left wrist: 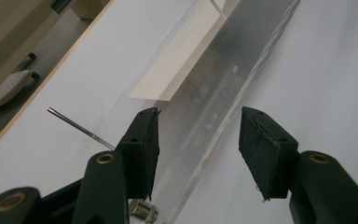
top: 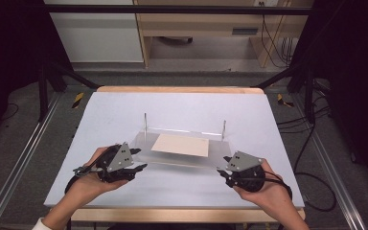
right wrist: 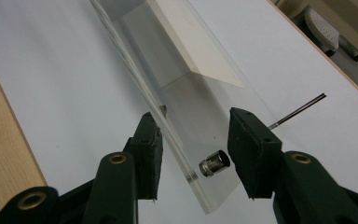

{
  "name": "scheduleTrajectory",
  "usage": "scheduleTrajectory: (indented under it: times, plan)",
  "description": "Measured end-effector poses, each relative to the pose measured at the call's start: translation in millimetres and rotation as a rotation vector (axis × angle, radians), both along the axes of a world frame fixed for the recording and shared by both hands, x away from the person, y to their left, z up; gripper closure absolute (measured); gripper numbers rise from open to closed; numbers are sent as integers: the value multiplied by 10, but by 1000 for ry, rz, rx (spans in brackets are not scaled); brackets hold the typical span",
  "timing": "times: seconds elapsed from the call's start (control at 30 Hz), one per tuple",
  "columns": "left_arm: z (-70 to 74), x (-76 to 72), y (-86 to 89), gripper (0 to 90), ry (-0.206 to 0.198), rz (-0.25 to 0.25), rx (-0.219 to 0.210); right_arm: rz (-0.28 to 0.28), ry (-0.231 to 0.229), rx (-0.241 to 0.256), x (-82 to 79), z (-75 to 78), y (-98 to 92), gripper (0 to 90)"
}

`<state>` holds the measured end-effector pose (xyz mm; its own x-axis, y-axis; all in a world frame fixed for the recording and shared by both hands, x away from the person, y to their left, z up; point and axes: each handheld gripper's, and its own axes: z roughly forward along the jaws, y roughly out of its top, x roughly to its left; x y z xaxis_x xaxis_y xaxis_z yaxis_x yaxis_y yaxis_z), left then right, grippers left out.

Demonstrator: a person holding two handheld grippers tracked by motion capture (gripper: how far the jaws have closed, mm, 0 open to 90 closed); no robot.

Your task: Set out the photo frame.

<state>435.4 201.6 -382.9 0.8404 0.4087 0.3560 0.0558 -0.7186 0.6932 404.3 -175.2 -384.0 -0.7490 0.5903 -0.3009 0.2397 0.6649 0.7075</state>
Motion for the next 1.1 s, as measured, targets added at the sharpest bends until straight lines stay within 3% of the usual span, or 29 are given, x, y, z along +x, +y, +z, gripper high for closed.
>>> scheduleTrajectory:
  times: [0.27, 0.5, 0.83, 1.1]
  plan:
    - [-37, 36, -44, 506, -6, 15, 10, 0, 0, 4, 2, 1, -1, 560]
    - [-75, 45, -86, 519, -46, 35, 59, 1, 1, 5, 3, 1, -2, 560]
    - [-99, 88, -72, 559, -47, 85, 41, 2, 1, 12, 12, 9, -12, 560]
    - [-59, 15, -134, 604, -94, 109, 92, 6, 2, 13, 26, 30, -19, 568]
